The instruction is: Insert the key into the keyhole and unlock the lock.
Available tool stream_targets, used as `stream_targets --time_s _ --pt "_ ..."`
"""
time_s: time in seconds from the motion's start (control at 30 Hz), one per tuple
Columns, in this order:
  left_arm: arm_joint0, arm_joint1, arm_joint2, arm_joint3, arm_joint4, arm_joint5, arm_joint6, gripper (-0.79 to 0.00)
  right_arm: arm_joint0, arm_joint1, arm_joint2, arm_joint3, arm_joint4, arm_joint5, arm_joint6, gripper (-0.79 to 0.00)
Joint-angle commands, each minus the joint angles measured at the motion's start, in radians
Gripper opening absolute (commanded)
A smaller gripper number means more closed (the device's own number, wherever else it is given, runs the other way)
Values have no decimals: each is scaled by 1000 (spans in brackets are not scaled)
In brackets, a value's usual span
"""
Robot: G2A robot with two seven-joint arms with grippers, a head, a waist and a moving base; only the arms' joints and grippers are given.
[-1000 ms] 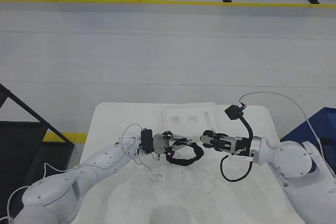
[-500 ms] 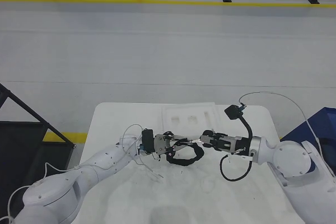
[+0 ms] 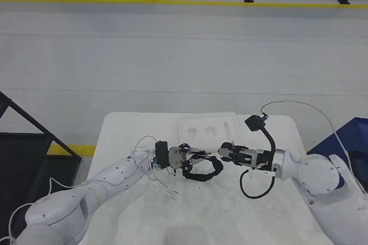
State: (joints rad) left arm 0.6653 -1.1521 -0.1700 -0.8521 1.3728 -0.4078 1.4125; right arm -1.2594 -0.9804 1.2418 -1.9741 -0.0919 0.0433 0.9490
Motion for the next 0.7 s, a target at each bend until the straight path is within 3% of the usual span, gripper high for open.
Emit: stream_targets --time_s 0.0,0.67 --pt "0 0 0 -1 1 -1 -1 -785 1 0 -2 2 -2 -1 -3 -785" --pt "4 5 0 -13 -31 -14 -14 -785 0 -3 -43 -24 -77 10 -44 -785"
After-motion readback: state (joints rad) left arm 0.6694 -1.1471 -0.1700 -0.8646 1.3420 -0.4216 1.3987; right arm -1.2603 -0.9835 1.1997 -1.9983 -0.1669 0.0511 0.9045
